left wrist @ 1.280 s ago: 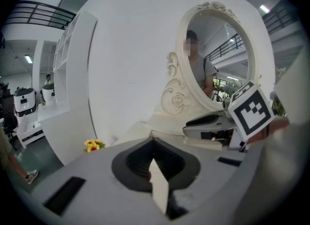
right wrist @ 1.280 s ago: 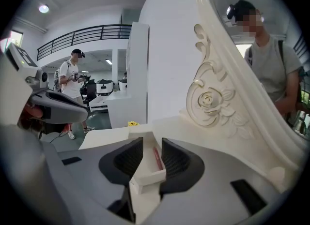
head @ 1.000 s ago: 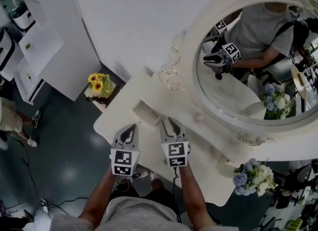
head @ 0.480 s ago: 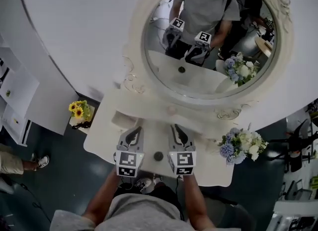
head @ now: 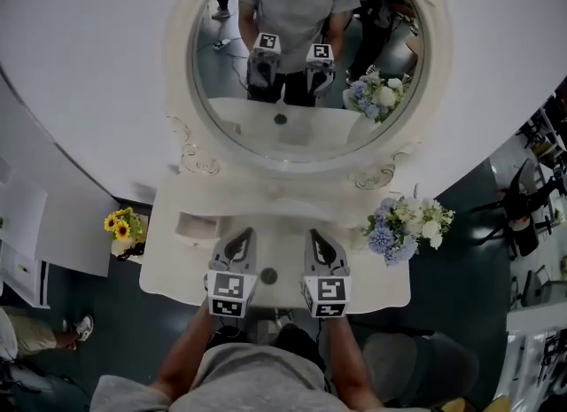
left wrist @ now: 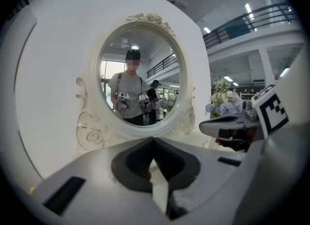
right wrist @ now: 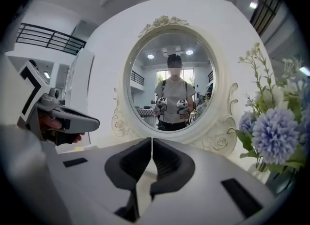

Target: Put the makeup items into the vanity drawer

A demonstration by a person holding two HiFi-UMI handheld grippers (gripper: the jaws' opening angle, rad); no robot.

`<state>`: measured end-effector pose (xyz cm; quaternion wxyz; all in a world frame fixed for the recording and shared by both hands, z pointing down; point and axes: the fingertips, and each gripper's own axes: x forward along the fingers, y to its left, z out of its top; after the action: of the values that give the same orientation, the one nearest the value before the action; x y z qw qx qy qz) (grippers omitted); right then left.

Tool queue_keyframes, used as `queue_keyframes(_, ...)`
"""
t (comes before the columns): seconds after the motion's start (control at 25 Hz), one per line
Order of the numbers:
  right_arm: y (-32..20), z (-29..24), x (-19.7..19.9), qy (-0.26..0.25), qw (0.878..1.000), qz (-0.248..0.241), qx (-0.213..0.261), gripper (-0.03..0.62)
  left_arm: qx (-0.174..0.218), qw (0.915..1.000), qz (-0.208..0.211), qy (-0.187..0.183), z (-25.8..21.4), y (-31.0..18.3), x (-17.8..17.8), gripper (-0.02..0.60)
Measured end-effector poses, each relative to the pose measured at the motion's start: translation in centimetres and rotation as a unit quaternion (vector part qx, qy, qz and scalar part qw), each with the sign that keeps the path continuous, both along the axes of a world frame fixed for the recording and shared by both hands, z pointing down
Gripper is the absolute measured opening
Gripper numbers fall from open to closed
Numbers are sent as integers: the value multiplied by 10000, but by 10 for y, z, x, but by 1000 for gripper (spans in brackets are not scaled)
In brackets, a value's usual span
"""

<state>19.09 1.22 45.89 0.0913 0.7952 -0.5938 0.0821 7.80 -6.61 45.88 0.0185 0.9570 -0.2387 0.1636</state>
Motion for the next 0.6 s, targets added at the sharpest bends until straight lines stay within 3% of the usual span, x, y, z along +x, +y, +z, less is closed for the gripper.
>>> queue_keyframes(0.24,-9,1,0,-44,10000,-69,1,21,3,10000,11,-38,2,-6,5,0)
queue_keyframes(0.6,-50,27,4,-208,9985,-471,-209,21,-52,9995,-295,-113,10,-37,13,0)
